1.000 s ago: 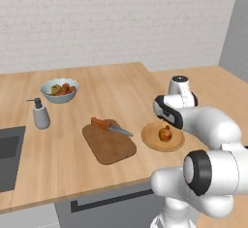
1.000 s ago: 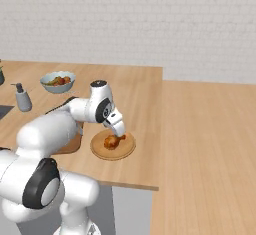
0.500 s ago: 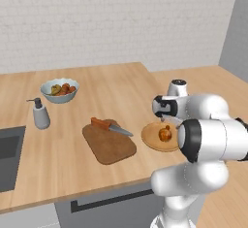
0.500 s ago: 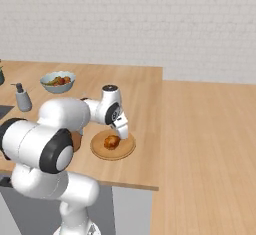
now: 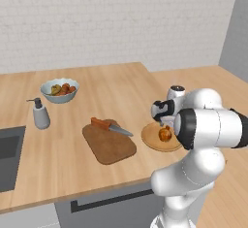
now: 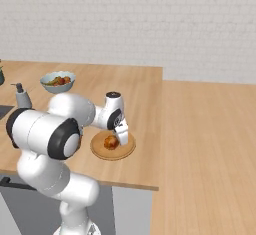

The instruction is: Pick up the knife from the drawer and place it on the cutting board. Then place the meat from the plate to the cutting board.

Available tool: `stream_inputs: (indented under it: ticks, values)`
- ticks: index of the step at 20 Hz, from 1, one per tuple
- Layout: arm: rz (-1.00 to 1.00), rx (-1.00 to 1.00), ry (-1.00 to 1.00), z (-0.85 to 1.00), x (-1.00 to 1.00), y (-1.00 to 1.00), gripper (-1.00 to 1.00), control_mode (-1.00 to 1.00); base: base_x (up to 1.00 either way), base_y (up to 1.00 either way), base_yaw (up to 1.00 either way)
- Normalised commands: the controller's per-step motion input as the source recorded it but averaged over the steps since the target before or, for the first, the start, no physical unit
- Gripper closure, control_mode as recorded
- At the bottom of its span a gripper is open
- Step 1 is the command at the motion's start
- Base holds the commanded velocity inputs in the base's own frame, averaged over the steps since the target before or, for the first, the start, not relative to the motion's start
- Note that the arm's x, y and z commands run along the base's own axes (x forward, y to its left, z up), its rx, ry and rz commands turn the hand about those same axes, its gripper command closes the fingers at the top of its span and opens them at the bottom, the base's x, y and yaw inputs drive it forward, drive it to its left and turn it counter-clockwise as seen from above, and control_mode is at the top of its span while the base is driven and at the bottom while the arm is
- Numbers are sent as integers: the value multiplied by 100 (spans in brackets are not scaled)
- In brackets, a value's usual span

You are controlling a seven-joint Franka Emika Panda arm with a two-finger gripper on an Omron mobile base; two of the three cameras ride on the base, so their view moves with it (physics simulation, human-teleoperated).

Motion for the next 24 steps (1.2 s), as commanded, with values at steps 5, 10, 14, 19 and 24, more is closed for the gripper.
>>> stream_inputs:
  ticks: [5, 10, 14, 19, 24]
  values:
    - [-2, 1, 0, -40, 7, 0, -100, -100, 0, 0, 0]
    - [0, 0, 0, -24, 1, 9, 100, -100, 0, 0, 0]
    - [0, 0, 0, 4, -9, 31, 100, -100, 0, 0, 0]
    - [0, 0, 0, 51, -38, 59, 100, -100, 0, 0, 0]
    - [-2, 1, 1, 98, -55, 63, 100, -100, 0, 0, 0]
